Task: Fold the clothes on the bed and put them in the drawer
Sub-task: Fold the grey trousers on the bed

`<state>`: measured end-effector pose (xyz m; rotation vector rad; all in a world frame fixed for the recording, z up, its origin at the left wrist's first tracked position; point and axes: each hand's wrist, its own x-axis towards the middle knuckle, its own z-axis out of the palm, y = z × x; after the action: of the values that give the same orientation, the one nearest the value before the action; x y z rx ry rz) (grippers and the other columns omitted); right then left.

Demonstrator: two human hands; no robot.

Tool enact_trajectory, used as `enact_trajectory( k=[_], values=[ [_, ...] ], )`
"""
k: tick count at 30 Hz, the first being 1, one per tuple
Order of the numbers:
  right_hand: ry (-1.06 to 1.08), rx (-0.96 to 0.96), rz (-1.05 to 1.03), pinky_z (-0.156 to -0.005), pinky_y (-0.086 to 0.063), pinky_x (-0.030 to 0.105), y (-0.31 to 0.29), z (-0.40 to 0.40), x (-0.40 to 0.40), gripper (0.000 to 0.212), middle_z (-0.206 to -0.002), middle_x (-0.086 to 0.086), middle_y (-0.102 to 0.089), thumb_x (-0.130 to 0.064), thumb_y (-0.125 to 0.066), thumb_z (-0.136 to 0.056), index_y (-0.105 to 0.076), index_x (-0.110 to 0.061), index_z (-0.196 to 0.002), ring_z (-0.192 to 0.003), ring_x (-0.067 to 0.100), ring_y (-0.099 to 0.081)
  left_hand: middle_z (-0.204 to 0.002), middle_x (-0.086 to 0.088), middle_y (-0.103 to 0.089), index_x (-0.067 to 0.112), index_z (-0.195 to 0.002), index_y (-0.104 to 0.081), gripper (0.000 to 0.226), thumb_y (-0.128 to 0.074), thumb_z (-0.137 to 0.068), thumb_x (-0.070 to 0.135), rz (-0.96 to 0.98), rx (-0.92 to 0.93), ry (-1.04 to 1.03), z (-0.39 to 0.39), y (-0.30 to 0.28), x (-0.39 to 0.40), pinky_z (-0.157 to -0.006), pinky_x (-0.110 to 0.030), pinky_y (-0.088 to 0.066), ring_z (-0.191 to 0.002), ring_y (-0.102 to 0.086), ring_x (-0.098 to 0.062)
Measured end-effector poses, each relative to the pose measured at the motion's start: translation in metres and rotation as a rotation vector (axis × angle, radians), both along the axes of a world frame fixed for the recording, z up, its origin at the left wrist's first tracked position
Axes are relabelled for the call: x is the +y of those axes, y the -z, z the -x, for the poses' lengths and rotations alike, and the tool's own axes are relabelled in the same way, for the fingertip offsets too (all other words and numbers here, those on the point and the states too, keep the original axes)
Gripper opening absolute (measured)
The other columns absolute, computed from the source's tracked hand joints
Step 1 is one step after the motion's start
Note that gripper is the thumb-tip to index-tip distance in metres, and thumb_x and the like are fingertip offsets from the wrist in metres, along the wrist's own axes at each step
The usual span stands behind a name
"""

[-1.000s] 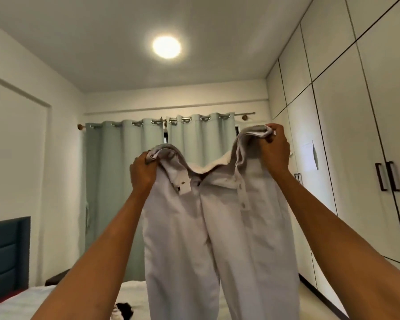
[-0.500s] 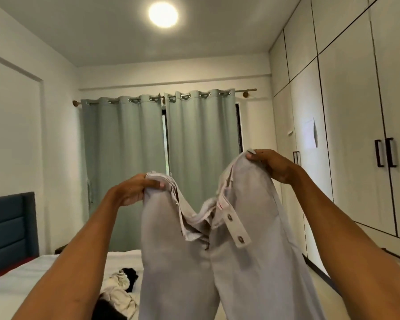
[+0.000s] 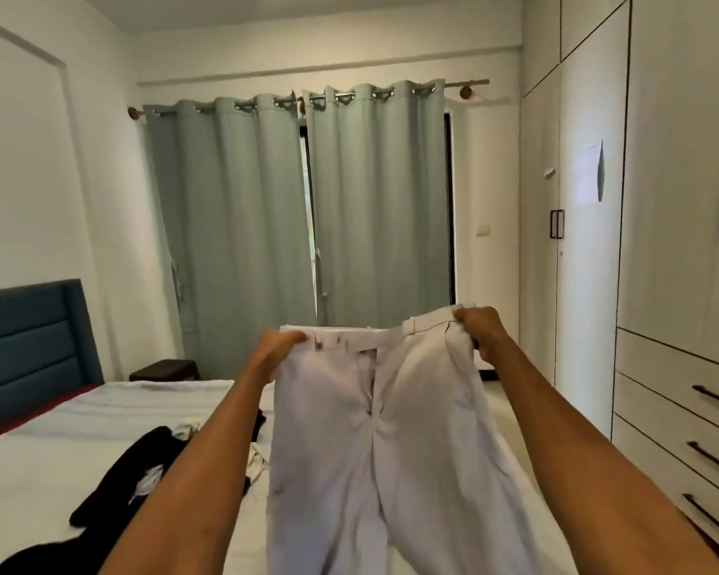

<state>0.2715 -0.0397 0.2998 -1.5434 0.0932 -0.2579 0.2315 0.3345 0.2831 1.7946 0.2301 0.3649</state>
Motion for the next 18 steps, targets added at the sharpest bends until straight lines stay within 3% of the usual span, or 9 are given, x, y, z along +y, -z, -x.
enact_trajectory(
  k=[2,6,9,12,15,18],
  values=[
    [0.014,0.007,-0.037,-0.067,-0.048,0.032,0.016,0.001,0.001,0.025,-0.087,0.008,-0.065,-0.014,-0.066,-0.088,-0.065,-0.001,-0.109,-0.075,0.021,-0.061,-0.095,-0.016,-0.07,0.01,-0.09,-0.071,0.03,-0.074,-0.066,0.029,-0.009,0.019,-0.006,0.005,0.011,-0.007,-0.073,-0.036,-0.052,-0.081,-0.065,-0.029],
    [0.055,0.0,-0.109,-0.074,-0.049,0.033,0.038,0.0,-0.004,0.023,-0.088,0.004,-0.067,-0.024,-0.067,-0.087,-0.067,-0.009,-0.104,-0.077,0.022,-0.063,-0.088,-0.011,-0.068,0.012,-0.082,-0.071,0.001,-0.071,-0.081,0.012,-0.02,0.045,0.031,0.006,0.029,-0.006,-0.07,-0.031,-0.046,-0.08,-0.059,-0.026],
    [0.053,-0.044,-0.132,-0.069,-0.049,0.032,0.042,0.004,-0.005,0.013,-0.082,0.006,-0.064,-0.022,-0.066,-0.089,-0.063,-0.01,-0.085,-0.074,0.021,-0.06,-0.084,-0.009,-0.064,0.01,-0.087,-0.069,0.003,-0.068,-0.084,0.009,0.025,0.037,0.009,0.004,0.031,-0.01,-0.064,-0.029,-0.044,-0.077,-0.056,-0.024],
    [0.072,-0.123,-0.11,-0.064,-0.045,0.032,0.045,0.012,0.01,0.015,-0.079,0.005,-0.058,-0.019,-0.063,-0.088,-0.055,-0.013,-0.077,-0.069,0.018,-0.053,-0.092,-0.013,-0.067,0.008,-0.093,-0.07,0.009,-0.07,-0.084,0.009,0.14,0.033,0.003,0.002,0.031,-0.024,-0.07,-0.032,-0.05,-0.078,-0.06,-0.026],
    [0.075,-0.197,-0.038,-0.071,-0.052,0.036,0.052,0.018,0.035,0.009,-0.089,0.005,-0.063,-0.015,-0.064,-0.087,-0.058,-0.012,-0.094,-0.078,0.021,-0.06,-0.096,-0.015,-0.069,0.005,-0.096,-0.07,0.012,-0.069,-0.084,0.005,0.283,0.016,0.098,0.0,0.032,-0.054,-0.073,-0.036,-0.054,-0.077,-0.063,-0.026],
    [0.073,-0.25,0.065,-0.082,-0.049,0.033,0.07,0.029,0.069,0.032,-0.103,0.003,-0.061,-0.019,-0.066,-0.09,-0.052,-0.011,-0.118,-0.092,0.021,-0.06,-0.082,-0.013,-0.068,0.002,-0.092,-0.068,0.007,-0.065,-0.086,0.004,0.375,-0.039,0.197,0.01,0.042,-0.102,-0.067,-0.032,-0.052,-0.07,-0.062,-0.022]
  ],
)
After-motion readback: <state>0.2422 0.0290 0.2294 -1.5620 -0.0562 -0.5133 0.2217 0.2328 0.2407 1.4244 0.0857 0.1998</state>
